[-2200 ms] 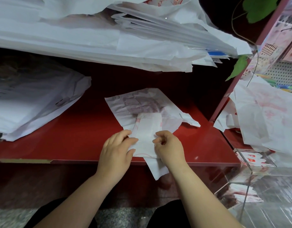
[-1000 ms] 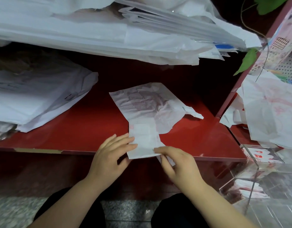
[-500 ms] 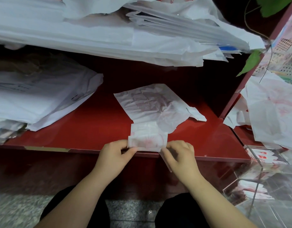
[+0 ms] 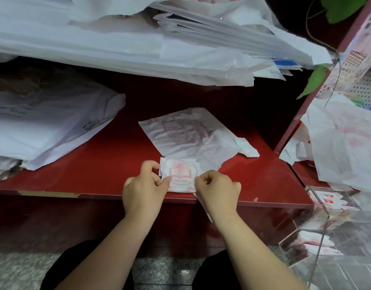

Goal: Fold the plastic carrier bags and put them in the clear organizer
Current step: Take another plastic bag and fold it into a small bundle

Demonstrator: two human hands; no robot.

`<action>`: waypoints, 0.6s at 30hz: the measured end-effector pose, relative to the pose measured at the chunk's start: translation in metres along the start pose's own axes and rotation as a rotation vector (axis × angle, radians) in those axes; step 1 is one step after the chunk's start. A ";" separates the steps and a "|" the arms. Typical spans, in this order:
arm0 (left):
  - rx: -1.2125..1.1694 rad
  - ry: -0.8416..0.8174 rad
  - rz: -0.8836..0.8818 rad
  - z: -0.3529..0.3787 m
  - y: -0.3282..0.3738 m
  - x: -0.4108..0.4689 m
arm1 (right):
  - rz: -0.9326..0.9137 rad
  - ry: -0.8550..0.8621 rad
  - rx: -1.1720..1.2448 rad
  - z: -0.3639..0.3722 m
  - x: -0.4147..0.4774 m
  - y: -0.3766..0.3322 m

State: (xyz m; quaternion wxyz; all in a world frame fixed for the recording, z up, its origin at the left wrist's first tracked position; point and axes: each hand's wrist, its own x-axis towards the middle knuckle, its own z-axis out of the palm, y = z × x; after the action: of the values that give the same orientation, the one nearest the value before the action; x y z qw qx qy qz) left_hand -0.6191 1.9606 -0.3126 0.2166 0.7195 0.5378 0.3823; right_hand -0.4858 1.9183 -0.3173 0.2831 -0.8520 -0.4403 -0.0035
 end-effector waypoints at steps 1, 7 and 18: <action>0.035 -0.004 0.030 0.000 -0.001 0.001 | 0.007 -0.006 -0.014 0.000 0.001 -0.001; 0.296 0.036 0.285 0.007 -0.008 0.012 | 0.047 -0.035 -0.066 0.000 0.009 -0.003; 0.563 -0.583 0.364 0.017 -0.001 0.028 | -0.231 0.071 -0.039 -0.003 0.011 -0.002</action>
State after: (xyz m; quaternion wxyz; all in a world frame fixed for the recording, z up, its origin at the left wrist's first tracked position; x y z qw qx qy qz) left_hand -0.6026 1.9884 -0.3147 0.0839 0.9113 0.4017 0.0339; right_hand -0.4801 1.9268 -0.3111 0.2796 -0.8002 -0.5252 -0.0749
